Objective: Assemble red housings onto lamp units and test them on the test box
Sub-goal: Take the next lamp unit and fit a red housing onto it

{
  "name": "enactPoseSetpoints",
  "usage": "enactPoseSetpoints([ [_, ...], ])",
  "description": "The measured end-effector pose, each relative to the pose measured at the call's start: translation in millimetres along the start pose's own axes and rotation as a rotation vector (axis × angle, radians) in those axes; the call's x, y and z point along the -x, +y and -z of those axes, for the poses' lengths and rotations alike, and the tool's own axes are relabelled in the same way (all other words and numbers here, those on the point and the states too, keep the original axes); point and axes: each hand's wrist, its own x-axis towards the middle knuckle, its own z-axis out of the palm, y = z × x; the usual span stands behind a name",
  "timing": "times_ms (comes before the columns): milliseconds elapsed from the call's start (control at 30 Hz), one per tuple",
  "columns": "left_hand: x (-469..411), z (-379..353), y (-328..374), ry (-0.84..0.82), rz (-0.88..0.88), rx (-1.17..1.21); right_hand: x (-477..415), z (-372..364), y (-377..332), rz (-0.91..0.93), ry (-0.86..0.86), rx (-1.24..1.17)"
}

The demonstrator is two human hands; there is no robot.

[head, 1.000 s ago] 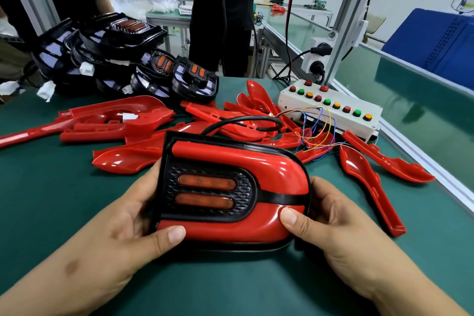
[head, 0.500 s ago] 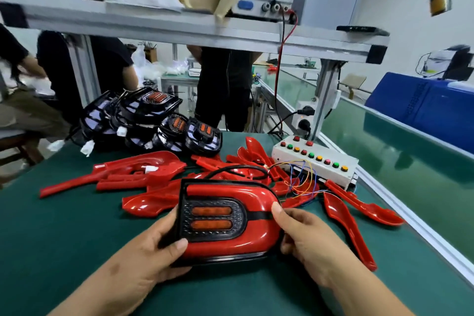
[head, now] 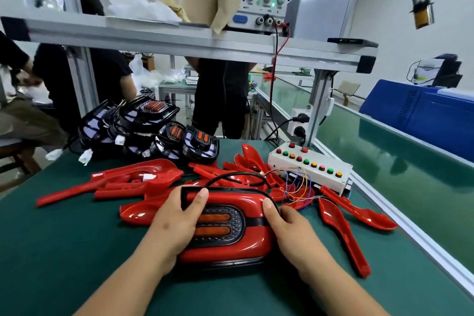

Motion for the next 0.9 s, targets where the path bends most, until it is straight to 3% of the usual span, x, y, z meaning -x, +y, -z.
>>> enactPoseSetpoints([
  [333, -3, -14, -6, -0.006, -0.098, 0.335, -6, 0, 8, 0.068, -0.001, -0.015],
  [733, -9, -6, -8, -0.082, 0.001, 0.244, 1, 0, 9, 0.061, -0.015, -0.128],
  [900, -9, -1, -6, -0.1, 0.127, 0.191, 3, 2, 3, -0.023, -0.007, -0.124],
])
